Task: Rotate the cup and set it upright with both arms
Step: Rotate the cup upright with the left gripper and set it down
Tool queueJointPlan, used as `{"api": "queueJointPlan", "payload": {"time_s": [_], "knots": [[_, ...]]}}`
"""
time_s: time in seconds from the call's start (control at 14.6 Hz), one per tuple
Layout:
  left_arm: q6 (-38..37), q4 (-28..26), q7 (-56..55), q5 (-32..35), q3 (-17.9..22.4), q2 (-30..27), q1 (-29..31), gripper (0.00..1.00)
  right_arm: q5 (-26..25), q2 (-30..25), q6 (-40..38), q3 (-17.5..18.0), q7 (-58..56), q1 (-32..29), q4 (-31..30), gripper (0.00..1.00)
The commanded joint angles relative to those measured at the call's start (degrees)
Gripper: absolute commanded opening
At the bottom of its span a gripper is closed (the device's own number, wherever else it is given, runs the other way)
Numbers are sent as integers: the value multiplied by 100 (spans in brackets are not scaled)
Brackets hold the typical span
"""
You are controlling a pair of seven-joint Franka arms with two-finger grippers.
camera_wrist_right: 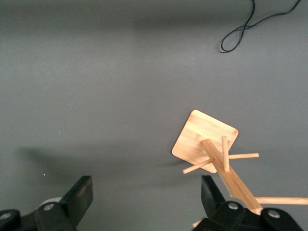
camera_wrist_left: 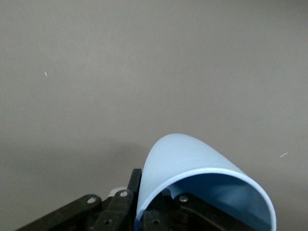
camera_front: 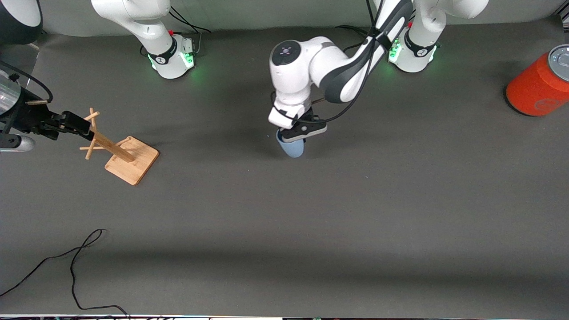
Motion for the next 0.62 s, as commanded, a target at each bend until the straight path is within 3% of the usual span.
{"api": "queueJointPlan", "payload": {"time_s": [0.0,0.14,0.55], "knots": [[976,-1276,469,-148,-54,-392,229,0,-41,109,17,-31,-108,93,151,100],[1531,-1577,855,-525,-45,-340,247,0,-32,135,8,-31,-116,84,160,100],[1612,-1341,2122,-1862,-54,20,467,0,38,162,131,-57,-73,75,212,100]]}}
